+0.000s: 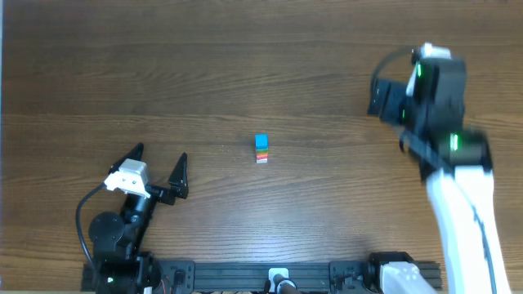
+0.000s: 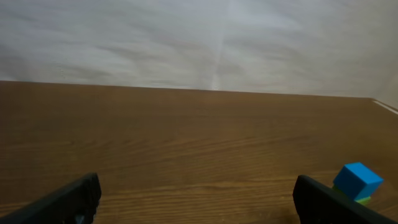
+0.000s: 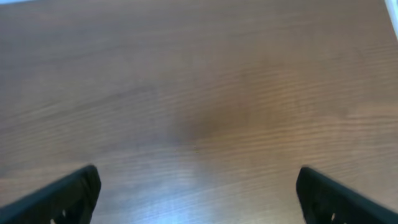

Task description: Stack Cubes

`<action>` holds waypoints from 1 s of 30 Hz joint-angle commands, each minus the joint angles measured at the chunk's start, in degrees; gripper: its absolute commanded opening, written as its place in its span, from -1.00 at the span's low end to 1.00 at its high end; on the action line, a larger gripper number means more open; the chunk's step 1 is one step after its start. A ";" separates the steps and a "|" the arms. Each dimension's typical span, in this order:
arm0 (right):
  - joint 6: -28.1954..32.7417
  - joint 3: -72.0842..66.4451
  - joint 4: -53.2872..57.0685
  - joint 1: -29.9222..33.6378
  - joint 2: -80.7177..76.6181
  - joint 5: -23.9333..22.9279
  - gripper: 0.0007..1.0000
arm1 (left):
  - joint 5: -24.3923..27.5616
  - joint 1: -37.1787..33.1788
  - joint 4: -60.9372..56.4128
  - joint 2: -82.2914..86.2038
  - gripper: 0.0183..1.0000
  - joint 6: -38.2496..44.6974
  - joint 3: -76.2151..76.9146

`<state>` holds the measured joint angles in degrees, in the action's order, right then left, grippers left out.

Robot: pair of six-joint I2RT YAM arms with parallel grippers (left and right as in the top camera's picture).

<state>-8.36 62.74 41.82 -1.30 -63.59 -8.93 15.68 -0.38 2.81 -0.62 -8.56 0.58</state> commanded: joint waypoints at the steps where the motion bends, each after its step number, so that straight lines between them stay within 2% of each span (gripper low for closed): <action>1: 4.76 -15.85 -9.62 -0.83 15.17 2.43 0.98 | 0.37 0.28 0.07 0.35 0.99 0.66 -0.26; 7: 4.83 -34.21 -24.48 -0.83 36.72 2.45 0.98 | 0.35 0.28 0.09 0.35 1.00 0.66 -0.26; 15: 4.81 -49.24 -34.38 -0.81 55.67 1.49 0.99 | 0.35 0.28 0.09 0.35 0.99 0.66 -0.26; 17: 4.83 -52.57 -37.81 -0.81 58.53 0.70 0.99 | 0.35 0.28 0.09 0.35 1.00 0.66 -0.26; 22: 4.81 -60.67 -46.10 -0.83 61.99 -5.64 0.98 | 0.35 0.28 0.07 0.35 1.00 0.66 -0.26; 30: 4.81 -62.45 -43.54 -0.83 61.99 -5.75 0.99 | 0.35 0.28 0.09 0.35 0.99 0.66 -0.26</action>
<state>-4.01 0.60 -3.53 -1.87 -2.17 -13.34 15.68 -0.38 2.81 -0.62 -8.56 0.58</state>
